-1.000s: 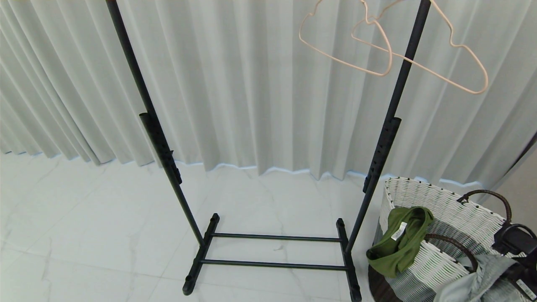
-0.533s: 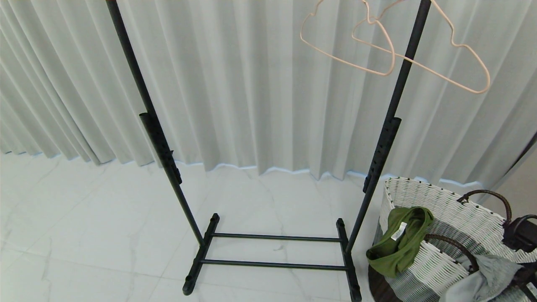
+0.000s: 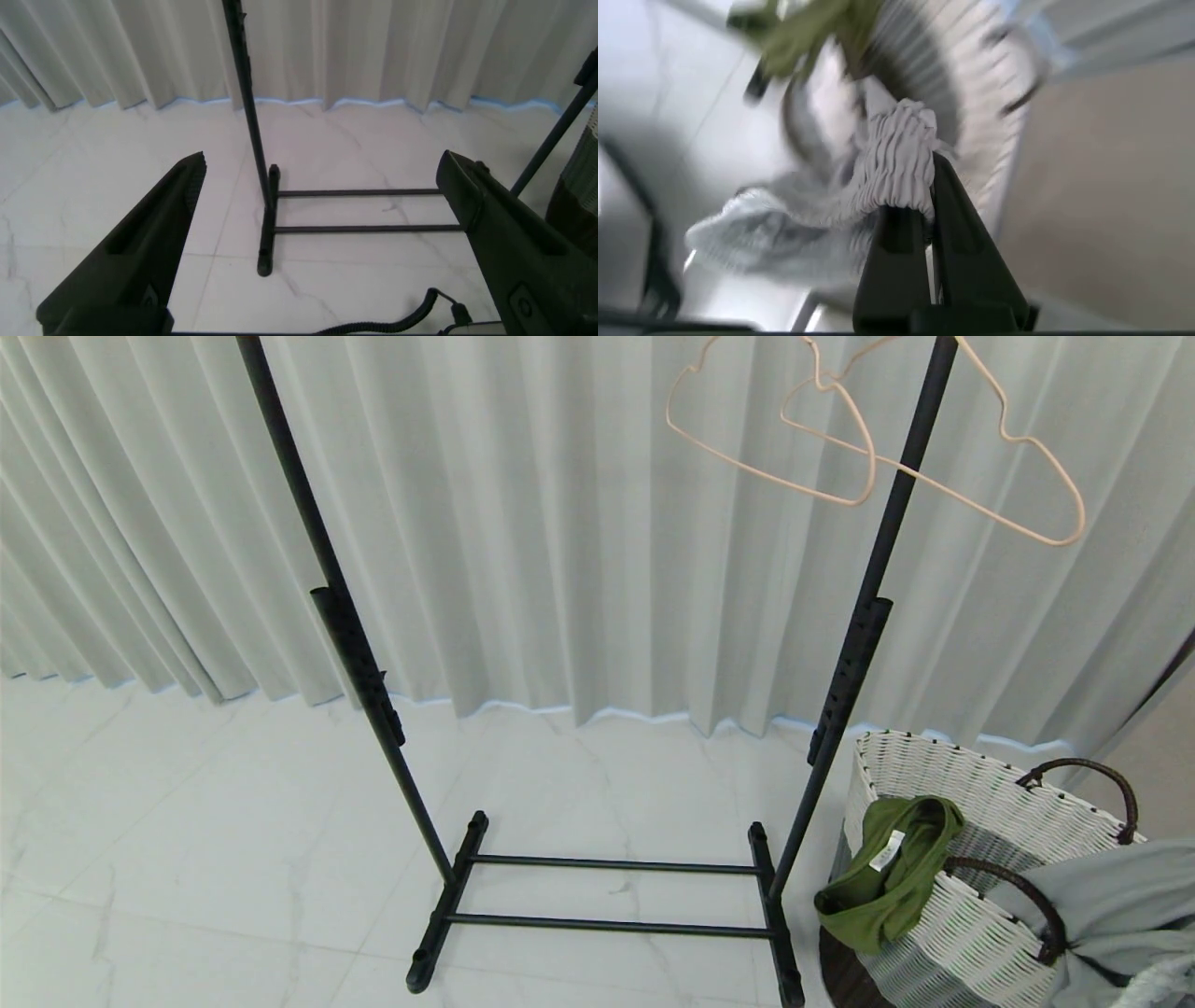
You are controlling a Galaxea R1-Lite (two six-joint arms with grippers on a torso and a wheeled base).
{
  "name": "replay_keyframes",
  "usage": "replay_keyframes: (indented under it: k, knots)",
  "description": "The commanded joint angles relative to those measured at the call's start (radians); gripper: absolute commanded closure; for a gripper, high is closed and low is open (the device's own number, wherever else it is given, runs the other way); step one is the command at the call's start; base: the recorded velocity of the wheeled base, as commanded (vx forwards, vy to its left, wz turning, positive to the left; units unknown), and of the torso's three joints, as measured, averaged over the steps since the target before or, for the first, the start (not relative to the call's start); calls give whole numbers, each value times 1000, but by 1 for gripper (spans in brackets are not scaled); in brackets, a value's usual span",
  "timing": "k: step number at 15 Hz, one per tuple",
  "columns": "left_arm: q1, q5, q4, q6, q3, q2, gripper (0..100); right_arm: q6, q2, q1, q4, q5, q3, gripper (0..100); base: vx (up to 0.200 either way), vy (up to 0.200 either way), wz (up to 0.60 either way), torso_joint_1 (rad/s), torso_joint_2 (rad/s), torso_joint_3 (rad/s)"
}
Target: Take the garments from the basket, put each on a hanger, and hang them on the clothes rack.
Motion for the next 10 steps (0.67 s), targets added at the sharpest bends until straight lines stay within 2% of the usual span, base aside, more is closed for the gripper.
replay_keyframes:
  k: [1,5,7,8,10]
  knots:
    - [0,0,0,0,0,0,0,1,-51,6,4,0,-76,100,0,0,0,0,0,0]
    - [0,0,0,0,0,0,0,1,-53,6,11,2,-103,100,0,0,0,0,0,0]
    - [0,0,0,0,0,0,0,2,-56,13,99,5,-162,100,0,0,0,0,0,0]
    - [0,0,0,0,0,0,0,14,-53,46,201,6,-234,100,0,0,0,0,0,0]
    - [0,0,0,0,0,0,0,67,-48,113,264,6,-280,100,0,0,0,0,0,0]
